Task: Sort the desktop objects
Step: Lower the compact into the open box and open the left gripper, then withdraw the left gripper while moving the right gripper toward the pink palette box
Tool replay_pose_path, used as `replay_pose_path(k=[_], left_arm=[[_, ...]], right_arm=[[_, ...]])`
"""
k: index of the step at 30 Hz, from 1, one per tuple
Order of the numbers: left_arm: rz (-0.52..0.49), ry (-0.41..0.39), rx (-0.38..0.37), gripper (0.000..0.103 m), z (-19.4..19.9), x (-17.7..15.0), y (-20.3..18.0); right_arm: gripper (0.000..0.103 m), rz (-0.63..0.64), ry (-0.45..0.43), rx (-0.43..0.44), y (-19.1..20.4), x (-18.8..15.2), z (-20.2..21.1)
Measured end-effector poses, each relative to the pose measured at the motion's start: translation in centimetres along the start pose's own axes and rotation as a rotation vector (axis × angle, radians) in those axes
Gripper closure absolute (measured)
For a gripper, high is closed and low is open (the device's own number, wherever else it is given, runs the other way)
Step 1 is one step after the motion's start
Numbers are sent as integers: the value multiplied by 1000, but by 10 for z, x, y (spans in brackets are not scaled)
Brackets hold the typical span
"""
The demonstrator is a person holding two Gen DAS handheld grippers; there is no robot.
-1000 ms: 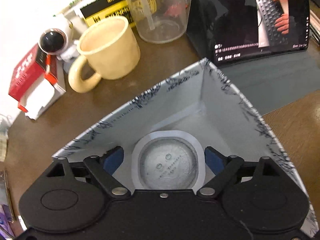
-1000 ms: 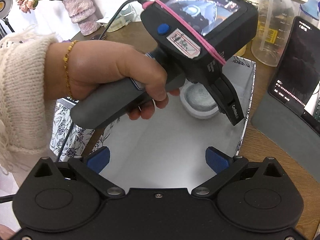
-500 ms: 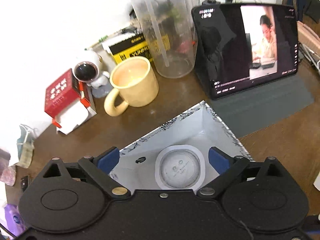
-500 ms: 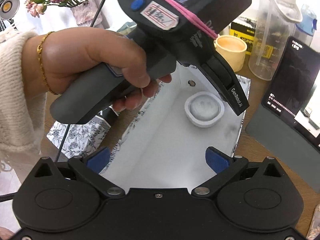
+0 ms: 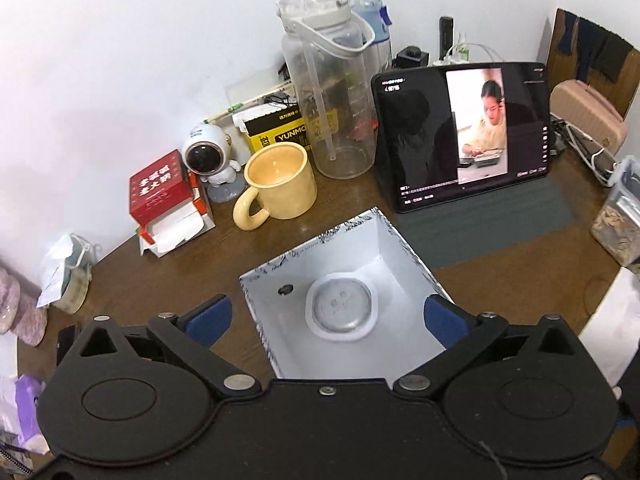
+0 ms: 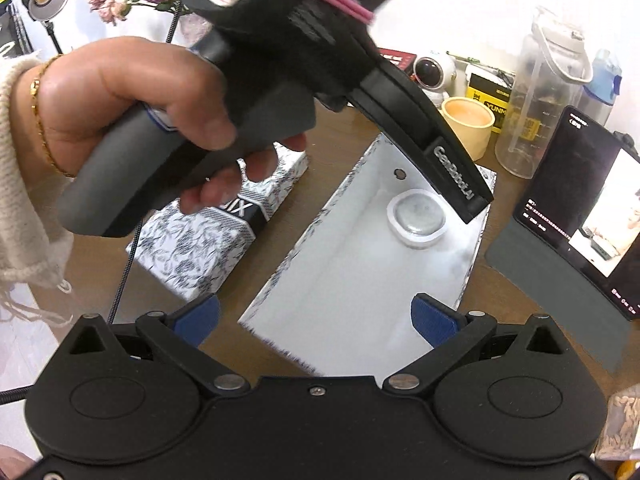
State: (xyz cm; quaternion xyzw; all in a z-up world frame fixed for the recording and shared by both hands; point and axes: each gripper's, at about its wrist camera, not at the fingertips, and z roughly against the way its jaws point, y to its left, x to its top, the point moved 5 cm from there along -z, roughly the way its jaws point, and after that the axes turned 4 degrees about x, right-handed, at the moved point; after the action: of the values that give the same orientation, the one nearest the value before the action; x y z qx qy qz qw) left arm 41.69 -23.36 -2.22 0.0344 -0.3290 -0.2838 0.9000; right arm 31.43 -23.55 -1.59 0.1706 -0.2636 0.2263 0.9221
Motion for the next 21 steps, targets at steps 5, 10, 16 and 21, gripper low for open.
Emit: replay_pose_path(k=[5, 10, 16, 21], left_arm=[[21, -18, 3, 0, 34, -18, 2], [39, -36, 6, 0, 69, -38, 6], [99, -32, 2, 0, 100, -65, 15], [146, -24, 7, 0, 119, -89, 24]], right_arm=[[0, 23, -4, 10, 13, -8, 11], [0, 53, -7, 22, 31, -18, 24], [0, 83, -11, 38, 54, -30, 38], [0, 112, -3, 51, 71, -41, 44]])
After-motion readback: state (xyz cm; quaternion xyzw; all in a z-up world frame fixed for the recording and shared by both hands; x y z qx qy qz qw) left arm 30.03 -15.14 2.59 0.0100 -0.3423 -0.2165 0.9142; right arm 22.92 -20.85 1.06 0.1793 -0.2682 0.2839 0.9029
